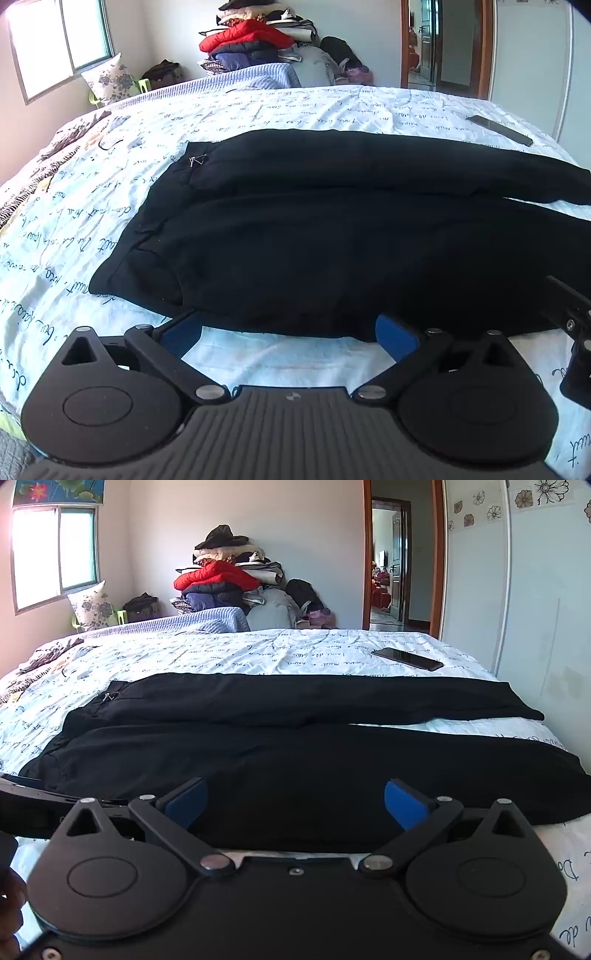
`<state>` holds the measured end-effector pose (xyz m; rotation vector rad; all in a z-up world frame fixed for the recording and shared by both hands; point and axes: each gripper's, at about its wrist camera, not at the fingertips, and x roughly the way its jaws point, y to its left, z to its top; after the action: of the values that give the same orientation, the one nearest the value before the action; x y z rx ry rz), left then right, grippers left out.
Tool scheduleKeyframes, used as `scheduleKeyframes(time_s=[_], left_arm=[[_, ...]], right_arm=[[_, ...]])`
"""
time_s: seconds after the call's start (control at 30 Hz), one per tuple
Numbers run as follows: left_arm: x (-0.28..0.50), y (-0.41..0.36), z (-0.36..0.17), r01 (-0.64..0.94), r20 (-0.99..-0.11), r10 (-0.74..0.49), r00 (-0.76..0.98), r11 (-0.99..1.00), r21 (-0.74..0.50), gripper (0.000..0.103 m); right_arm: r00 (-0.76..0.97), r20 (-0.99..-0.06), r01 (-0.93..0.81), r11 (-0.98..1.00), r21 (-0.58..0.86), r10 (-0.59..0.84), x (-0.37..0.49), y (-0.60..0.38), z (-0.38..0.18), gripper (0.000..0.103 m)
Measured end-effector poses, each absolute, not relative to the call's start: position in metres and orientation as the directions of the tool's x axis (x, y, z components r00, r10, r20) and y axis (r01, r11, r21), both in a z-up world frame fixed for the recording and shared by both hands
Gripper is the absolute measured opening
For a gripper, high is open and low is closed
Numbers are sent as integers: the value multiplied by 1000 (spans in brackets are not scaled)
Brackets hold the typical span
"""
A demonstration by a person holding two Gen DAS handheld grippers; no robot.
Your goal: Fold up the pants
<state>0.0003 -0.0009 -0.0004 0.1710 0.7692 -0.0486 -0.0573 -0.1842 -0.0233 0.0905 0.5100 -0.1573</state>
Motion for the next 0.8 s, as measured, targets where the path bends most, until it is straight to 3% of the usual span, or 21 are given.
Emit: scheduleKeyframes(time_s=[0.37,0.7,0.8], left_arm=[[-1,-5,-3,114,-704,9,710,985,127,102],[-5,2,3,153,-676,-87,732,988,38,93],[-7,6,6,92,-647,-51,761,995,30,95]], right_arm=[[856,-504,167,984,58,-116,-54,-186,-26,103],[851,-513,167,984,59,-113,-54,-187,-29,103],[851,-512,166,984,60,-113,-54,-186,-29,103]])
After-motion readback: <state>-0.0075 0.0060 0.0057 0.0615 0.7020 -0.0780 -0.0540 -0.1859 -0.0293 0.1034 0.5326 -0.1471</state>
